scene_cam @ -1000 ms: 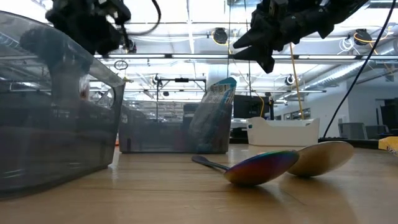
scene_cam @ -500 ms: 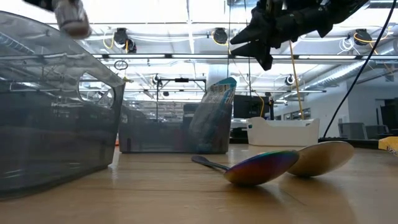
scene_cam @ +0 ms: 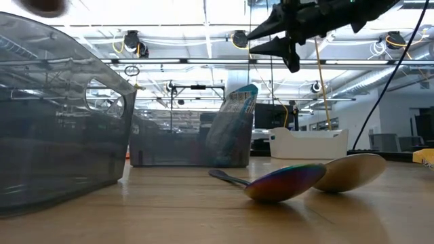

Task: Pick & Place Food Item
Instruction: Put the brown seasoning bottle into the bottom black bin, then put the orange noodle pack into the top black bin

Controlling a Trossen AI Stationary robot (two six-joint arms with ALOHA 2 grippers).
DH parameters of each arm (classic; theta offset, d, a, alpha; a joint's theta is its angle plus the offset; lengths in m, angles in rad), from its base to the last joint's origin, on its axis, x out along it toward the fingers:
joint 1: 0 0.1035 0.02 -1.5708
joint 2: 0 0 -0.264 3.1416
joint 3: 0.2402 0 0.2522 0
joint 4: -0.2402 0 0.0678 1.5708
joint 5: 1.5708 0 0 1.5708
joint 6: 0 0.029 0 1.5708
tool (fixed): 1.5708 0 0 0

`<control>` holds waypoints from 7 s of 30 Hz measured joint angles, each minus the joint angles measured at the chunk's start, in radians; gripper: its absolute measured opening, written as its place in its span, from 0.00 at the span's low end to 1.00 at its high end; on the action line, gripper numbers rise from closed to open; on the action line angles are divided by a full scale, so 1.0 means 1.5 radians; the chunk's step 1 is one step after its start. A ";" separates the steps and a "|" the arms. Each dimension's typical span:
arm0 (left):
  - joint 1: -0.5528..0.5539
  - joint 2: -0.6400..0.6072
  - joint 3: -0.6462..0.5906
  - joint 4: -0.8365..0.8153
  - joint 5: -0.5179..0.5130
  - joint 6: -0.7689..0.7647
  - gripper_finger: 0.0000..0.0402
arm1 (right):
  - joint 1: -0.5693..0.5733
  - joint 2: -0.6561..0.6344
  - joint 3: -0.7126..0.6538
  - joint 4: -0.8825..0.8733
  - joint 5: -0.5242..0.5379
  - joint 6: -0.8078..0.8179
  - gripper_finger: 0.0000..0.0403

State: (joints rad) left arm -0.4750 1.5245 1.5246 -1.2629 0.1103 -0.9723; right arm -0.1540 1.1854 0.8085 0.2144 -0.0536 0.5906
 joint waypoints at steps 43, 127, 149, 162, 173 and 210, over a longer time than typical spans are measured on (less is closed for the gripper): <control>0.033 0.278 -0.001 0.147 0.113 0.148 0.46 | 0.191 0.000 -0.003 -0.031 0.260 0.032 0.32; 0.098 0.171 -0.044 0.104 0.076 0.150 0.76 | 0.191 0.000 -0.002 -0.046 0.261 0.017 0.32; -0.024 -0.115 -0.043 0.108 -0.502 0.003 0.61 | 0.191 0.000 -0.056 -0.028 0.262 0.112 0.32; -0.059 -0.194 -0.310 0.251 -0.417 -0.039 0.61 | 0.191 0.001 -0.257 0.331 0.321 0.264 0.32; 0.038 -0.433 -0.485 0.414 -0.406 0.051 0.61 | 0.187 0.001 -0.269 0.361 0.351 0.284 0.32; 0.444 -0.467 -0.490 0.725 -0.293 0.181 0.61 | -0.181 0.000 -0.226 0.528 -0.142 0.136 0.53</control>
State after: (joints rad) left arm 0.1912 0.8242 0.7891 -0.1758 -0.3291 -0.7010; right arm -0.4259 1.1854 0.4688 1.0063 -0.2664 0.7939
